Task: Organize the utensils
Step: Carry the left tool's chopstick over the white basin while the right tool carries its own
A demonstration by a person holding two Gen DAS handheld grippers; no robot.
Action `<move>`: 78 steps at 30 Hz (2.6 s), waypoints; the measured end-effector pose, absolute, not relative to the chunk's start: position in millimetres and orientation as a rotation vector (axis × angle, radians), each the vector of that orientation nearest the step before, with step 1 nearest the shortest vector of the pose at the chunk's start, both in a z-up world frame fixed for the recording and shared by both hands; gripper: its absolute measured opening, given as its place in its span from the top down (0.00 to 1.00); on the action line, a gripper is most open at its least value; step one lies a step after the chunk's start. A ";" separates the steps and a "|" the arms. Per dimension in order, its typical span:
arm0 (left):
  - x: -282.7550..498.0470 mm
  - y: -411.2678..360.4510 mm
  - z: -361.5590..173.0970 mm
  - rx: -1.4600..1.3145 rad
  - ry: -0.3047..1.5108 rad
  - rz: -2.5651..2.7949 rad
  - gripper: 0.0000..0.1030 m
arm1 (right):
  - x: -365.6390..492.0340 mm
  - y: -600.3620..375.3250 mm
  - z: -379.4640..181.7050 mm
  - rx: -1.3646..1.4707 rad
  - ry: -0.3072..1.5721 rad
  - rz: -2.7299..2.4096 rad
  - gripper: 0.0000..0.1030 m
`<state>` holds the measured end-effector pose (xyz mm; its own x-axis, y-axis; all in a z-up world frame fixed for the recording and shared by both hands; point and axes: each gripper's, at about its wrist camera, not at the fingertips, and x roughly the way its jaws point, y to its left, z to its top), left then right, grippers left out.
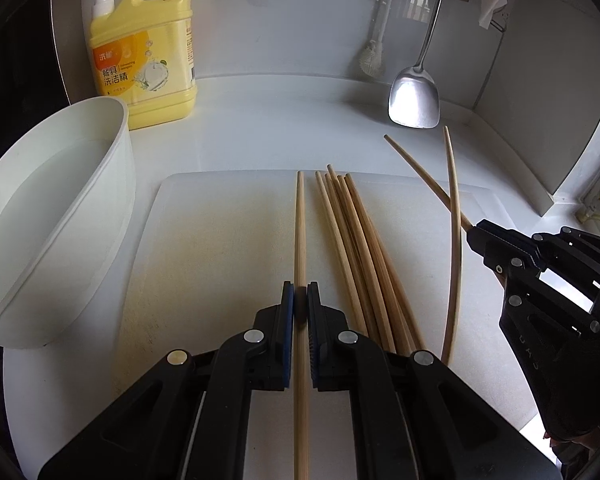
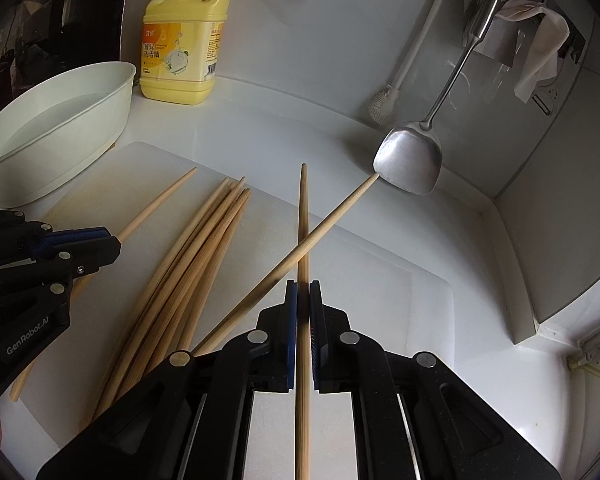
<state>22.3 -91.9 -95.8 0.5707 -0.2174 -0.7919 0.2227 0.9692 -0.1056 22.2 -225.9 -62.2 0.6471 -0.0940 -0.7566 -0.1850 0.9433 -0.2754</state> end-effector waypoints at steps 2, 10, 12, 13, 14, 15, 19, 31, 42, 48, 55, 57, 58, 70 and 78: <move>22.3 -91.5 -94.3 0.003 0.929 -0.260 0.93 | 23.6 -224.6 -61.9 -0.358 0.875 0.050 0.94; 24.5 -90.0 -95.5 -0.009 0.936 -0.262 0.93 | 32.4 -225.8 -63.7 -0.339 0.898 0.059 0.94; 25.3 -88.8 -96.9 -0.010 0.942 -0.262 0.93 | 31.4 -229.7 -65.6 -0.308 0.907 0.054 0.94; 25.1 -87.4 -97.0 -0.014 0.944 -0.262 0.93 | 30.6 -231.6 -65.8 -0.289 0.911 0.054 0.94; 25.1 -86.3 -96.0 -0.016 0.943 -0.260 0.93 | 29.4 -232.9 -65.5 -0.270 0.915 0.055 0.94; 24.6 -85.2 -94.4 -0.017 0.942 -0.259 0.93 | 27.7 -234.3 -64.6 -0.255 0.916 0.055 0.94; 21.4 -81.0 -82.7 -0.028 0.936 -0.259 0.93 | 21.1 -234.8 -55.7 -0.217 0.912 0.057 0.94; 1.5 -37.4 -15.5 -0.078 0.887 -0.168 0.93 | 3.3 -216.4 -0.1 -0.147 0.829 0.165 0.94; 9.4 64.7 30.7 -0.115 0.826 -0.046 0.93 | 29.8 -120.9 41.7 -0.131 0.760 0.355 0.94; 41.4 123.2 29.0 -0.091 0.834 -0.041 0.93 | 69.3 -52.4 39.3 -0.074 0.779 0.383 0.94; 81.8 167.5 -0.1 -0.081 0.895 -0.076 0.93 | 111.6 4.6 19.5 -0.007 0.836 0.365 0.94; 91.0 175.1 -8.9 -0.076 0.916 -0.081 0.93 | 122.2 13.9 10.9 0.023 0.862 0.364 0.94; 94.5 177.5 -13.4 -0.078 0.928 -0.082 0.93 | 126.5 18.3 5.9 0.032 0.876 0.364 0.94; 125.5 190.4 -59.2 -0.118 1.046 -0.046 0.93 | 164.5 44.2 -45.9 0.129 1.052 0.390 0.94; 145.6 192.2 -74.3 -0.139 1.090 -0.029 0.93 | 181.4 46.6 -63.8 0.152 1.127 0.375 0.94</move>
<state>145.6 192.2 -74.3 0.4634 -0.0922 -0.8814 -0.0444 0.9909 -0.1270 181.4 46.6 -63.8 0.3751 0.3677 -0.8509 -0.2161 0.9273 0.3055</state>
